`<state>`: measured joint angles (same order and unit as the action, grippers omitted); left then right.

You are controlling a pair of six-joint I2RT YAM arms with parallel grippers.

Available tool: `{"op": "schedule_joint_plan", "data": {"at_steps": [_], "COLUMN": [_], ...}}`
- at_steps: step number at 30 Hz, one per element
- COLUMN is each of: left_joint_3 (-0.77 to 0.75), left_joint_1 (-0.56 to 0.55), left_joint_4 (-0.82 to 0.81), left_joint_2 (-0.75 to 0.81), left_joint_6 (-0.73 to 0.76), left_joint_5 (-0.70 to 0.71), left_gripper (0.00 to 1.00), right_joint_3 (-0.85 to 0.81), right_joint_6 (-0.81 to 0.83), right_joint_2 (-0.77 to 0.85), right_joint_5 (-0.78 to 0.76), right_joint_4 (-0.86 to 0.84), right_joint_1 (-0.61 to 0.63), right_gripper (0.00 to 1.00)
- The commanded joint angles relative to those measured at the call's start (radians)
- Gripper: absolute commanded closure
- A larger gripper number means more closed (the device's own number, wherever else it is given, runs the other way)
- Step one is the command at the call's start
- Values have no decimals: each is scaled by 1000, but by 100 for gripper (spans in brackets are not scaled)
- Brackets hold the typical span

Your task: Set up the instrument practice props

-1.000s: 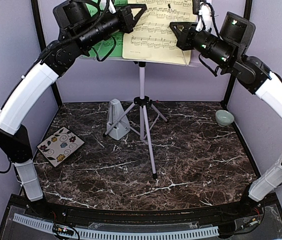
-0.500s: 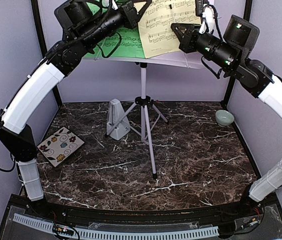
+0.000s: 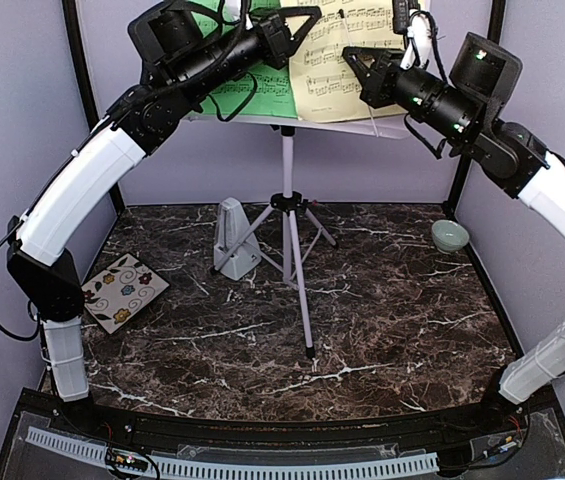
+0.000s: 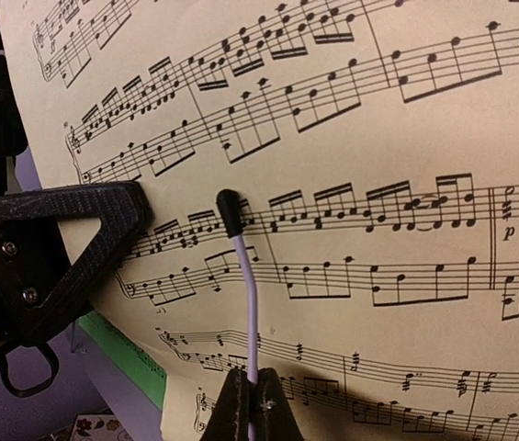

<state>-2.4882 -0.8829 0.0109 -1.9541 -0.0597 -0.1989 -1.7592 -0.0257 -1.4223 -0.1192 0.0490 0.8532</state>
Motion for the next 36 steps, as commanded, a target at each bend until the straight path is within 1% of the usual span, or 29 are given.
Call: {"op": "schedule_joint_plan", "data": {"at_steps": [1,4,5,11,12,14,16,21,22,28,36], "left_joint_3": [-31,-31,-31,-30,-31,-31,-31,-30,-30,-31,-23], "left_joint_1": [6,6,6,7,7,6,7,6,7,6,5], "left_joint_4": [-15,-17,-17,-27,-28,-30,-31,-18,-16,-24,-3], "left_joint_2": [15,15,15,14,12,12,12,14,14,15,31], "left_joint_6": [17,15,14,8,8,8,8,6,5,8,21], "left_joint_5": [12,23,24,28,29,29,32,35,35,29,29], "left_gripper": [87,75,72,70,70,75,75,72,71,70,69], "right_joint_3": [12,13,14,19,20,22,26,25,24,7,-15], "right_joint_6": [7,7,7,3,2,1,0,-9,-9,-9,10], "right_joint_2": [36,37,37,36,35,34,34,30,28,16,36], "right_joint_5": [40,42,42,49,49,46,39,12,14,38,90], "right_joint_4": [-37,-38,-40,-45,-44,-44,-44,-42,-41,-28,-32], "right_joint_1": [-6,-11,-12,-17,-18,-20,-21,-26,-26,-26,-26], "right_gripper": [100,100,100,100,100,100,100,100,98,72,62]}}
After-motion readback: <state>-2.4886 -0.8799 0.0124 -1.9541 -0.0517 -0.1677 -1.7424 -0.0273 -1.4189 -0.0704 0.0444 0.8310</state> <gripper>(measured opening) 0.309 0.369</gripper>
